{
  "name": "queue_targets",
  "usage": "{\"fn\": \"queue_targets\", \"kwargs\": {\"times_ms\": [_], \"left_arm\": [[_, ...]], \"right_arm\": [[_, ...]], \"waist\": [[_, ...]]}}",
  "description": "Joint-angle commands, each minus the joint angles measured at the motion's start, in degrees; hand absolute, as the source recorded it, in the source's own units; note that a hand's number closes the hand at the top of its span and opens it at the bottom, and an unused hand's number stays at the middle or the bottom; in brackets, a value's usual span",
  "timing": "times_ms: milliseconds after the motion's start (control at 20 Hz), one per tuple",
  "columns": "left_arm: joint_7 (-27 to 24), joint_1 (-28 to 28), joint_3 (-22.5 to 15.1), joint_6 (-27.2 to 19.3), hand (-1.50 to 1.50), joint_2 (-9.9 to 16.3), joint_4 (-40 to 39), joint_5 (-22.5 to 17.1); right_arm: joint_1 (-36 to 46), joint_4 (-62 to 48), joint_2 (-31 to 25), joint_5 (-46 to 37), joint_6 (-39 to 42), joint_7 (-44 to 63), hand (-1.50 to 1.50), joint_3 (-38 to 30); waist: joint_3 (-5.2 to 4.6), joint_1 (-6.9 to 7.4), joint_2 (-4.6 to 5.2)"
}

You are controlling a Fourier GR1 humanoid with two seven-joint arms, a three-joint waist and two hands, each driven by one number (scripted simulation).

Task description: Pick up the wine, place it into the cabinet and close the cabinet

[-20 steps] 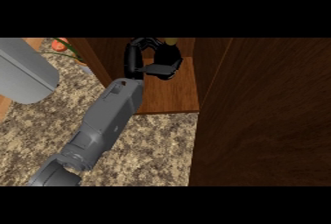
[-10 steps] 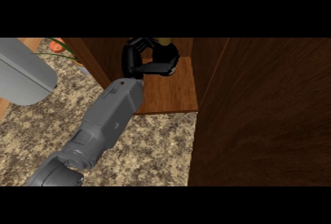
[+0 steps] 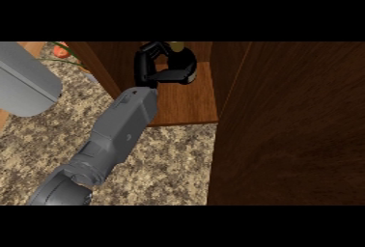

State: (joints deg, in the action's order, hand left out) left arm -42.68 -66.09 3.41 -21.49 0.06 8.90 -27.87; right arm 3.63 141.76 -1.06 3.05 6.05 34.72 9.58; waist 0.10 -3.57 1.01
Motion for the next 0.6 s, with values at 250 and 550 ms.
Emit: {"fn": "queue_targets", "kwargs": {"times_ms": [250,550], "left_arm": [[0.2,0.1,-0.6,-2.4,-1.50,1.5,-3.5,2.4],[-1.0,1.5,-1.1,-3.6,-1.50,1.7,-4.6,3.7]], "right_arm": [[-1.9,1.5,-0.3,2.0,0.9,-0.8,-1.50,-1.4],[-1.4,3.9,-0.4,3.2,1.2,0.7,-1.50,-0.9]], "waist": [[-0.11,0.05,0.25],[-0.15,-0.54,0.45]]}}
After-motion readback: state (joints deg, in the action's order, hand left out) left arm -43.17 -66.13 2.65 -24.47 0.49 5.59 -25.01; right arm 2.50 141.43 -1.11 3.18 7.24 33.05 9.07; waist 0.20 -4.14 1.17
